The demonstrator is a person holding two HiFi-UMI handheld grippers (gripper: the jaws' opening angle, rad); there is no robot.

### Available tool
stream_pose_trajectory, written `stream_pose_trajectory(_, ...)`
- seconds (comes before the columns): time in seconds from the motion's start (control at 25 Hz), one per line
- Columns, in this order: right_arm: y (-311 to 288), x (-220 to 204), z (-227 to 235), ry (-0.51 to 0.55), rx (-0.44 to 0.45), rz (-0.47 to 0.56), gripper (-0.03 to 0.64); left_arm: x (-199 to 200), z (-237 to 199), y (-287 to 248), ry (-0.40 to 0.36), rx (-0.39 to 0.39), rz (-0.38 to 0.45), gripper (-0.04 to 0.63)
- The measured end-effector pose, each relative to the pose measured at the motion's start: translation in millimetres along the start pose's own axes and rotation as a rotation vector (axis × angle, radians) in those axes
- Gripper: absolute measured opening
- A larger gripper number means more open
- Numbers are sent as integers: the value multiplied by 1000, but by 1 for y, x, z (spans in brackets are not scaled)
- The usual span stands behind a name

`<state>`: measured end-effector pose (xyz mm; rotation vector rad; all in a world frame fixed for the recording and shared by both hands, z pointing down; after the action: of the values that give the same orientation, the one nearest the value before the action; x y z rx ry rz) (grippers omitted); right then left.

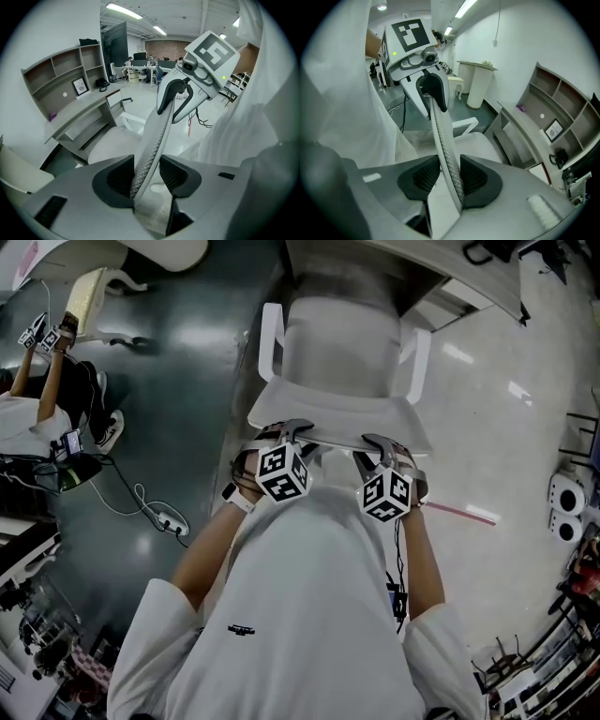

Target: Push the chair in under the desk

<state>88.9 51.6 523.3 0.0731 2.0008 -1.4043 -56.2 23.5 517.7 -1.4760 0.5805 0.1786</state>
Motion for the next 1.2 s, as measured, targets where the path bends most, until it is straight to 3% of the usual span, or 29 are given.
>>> stream_pose_trajectory(0.68,-25,20,39,-22,-33,8,144,7,-54,-7,-51,40,10,172)
stream_pose_trajectory(1.2,-54,49,89,-51,-77,9,146,16,-120,-10,-117,106,55,186)
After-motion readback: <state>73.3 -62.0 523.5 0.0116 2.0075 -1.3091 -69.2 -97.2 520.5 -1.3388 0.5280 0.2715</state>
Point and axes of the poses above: the fingertips, and each gripper's own axes: y backward along the fingers, z to its right, x out of its top, the point moved 7 cm from there along y, backward along the fingers, and after that the axes turned 3 degrees about -x, right-handed, at the moved point
